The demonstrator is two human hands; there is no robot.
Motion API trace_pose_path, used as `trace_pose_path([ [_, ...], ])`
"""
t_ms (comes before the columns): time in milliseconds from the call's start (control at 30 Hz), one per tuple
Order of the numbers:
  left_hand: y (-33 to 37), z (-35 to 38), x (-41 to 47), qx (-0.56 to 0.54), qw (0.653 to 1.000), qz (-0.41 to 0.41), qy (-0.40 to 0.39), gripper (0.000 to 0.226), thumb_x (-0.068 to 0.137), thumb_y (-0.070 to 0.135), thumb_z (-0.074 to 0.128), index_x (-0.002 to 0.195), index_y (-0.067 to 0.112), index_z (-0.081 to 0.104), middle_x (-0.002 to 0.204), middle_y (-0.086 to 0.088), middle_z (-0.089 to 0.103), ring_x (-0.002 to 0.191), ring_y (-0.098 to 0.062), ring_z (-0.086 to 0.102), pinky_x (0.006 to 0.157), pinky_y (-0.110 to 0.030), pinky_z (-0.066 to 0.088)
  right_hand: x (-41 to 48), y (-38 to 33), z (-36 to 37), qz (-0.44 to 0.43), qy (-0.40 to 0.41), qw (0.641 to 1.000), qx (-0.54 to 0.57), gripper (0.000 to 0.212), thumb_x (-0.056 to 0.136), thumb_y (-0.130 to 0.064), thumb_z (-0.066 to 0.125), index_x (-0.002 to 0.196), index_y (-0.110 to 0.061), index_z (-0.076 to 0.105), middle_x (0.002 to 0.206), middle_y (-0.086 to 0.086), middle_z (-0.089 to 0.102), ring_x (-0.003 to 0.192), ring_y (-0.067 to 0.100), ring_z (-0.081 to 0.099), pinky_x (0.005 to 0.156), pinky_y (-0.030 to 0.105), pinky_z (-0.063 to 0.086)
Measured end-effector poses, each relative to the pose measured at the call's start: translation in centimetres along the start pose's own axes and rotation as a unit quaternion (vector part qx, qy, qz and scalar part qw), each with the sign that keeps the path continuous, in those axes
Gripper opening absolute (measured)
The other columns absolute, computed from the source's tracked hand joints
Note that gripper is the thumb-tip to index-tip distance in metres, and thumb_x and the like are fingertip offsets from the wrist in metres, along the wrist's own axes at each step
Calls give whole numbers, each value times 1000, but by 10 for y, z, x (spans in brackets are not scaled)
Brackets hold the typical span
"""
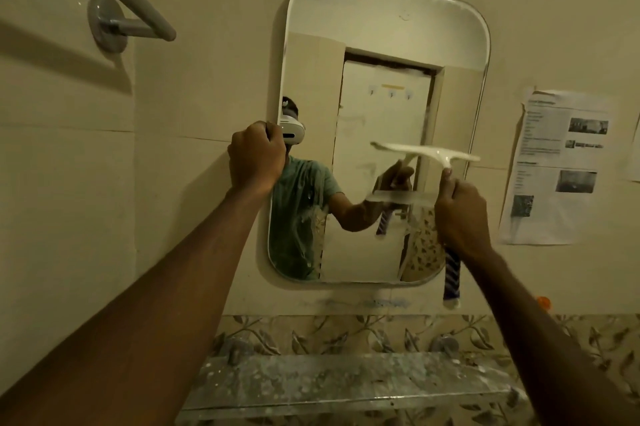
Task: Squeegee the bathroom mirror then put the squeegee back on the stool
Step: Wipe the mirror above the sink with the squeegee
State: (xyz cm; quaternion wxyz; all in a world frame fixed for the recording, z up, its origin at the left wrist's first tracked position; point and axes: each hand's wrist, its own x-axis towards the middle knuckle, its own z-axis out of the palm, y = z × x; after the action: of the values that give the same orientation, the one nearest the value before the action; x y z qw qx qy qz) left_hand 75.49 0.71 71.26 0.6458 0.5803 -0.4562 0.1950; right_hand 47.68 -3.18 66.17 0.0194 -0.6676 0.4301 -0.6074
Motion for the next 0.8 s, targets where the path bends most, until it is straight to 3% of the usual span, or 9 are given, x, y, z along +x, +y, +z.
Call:
trace_pose_path([
  [100, -1, 1, 0, 3, 1000, -2, 4, 40, 100, 26, 37, 93, 0, 67, 95, -22, 69, 91, -36, 63, 68, -29, 36, -62, 32, 17, 38, -16, 999, -20, 45, 105, -33, 28, 78, -12, 58, 62, 9, 61, 52, 26, 61, 46, 37, 53],
  [233, -2, 1, -1, -4, 1000, -9, -8, 40, 100, 28, 39, 94, 1, 67, 94, -20, 69, 89, -34, 65, 68, -28, 39, -100, 45, 18, 75, -52, 993, -70, 44, 104, -30, 29, 87, -7, 62, 62, -4, 56, 53, 7, 54, 45, 18, 35],
  [333, -2, 0, 0, -11, 1000, -18, -16, 41, 99, 29, 39, 94, 1, 67, 94, -21, 69, 90, -35, 65, 68, -32, 44, -77, 32, 3, 66, -56, 995, -42, 47, 104, -38, 29, 83, -11, 61, 64, 5, 60, 52, 20, 57, 44, 31, 47],
  [433, -2, -1, -3, -11, 1000, -19, -16, 40, 100, 29, 39, 94, 1, 67, 94, -20, 69, 89, -33, 65, 66, -31, 41, -28, 12, -15, 38, -38, 999, 8, 46, 104, -40, 29, 74, -15, 55, 66, 6, 59, 54, 22, 57, 49, 31, 48],
  [567, -2, 0, -4, -9, 1000, -18, -15, 40, 100, 29, 39, 97, 1, 68, 96, -19, 70, 90, -32, 66, 67, -29, 41, -9, 10, -16, 38, -13, 999, -5, 52, 104, -41, 28, 85, -4, 59, 75, 19, 64, 65, 37, 63, 59, 46, 56],
  [667, -4, 1, -3, -10, 1000, -13, -9, 40, 100, 29, 39, 94, 1, 67, 94, -18, 70, 89, -32, 66, 67, -30, 43, -59, 35, 5, 61, -21, 998, -15, 44, 104, -37, 28, 83, -12, 58, 68, 12, 63, 55, 30, 62, 49, 39, 55],
  [800, -4, 3, -5, -7, 1000, -6, -1, 40, 100, 28, 38, 94, 1, 67, 94, -18, 71, 87, -32, 67, 70, -29, 46, -124, 57, 20, 94, -52, 993, -52, 41, 104, -30, 31, 66, -24, 45, 54, 2, 49, 46, 15, 46, 43, 26, 34],
])
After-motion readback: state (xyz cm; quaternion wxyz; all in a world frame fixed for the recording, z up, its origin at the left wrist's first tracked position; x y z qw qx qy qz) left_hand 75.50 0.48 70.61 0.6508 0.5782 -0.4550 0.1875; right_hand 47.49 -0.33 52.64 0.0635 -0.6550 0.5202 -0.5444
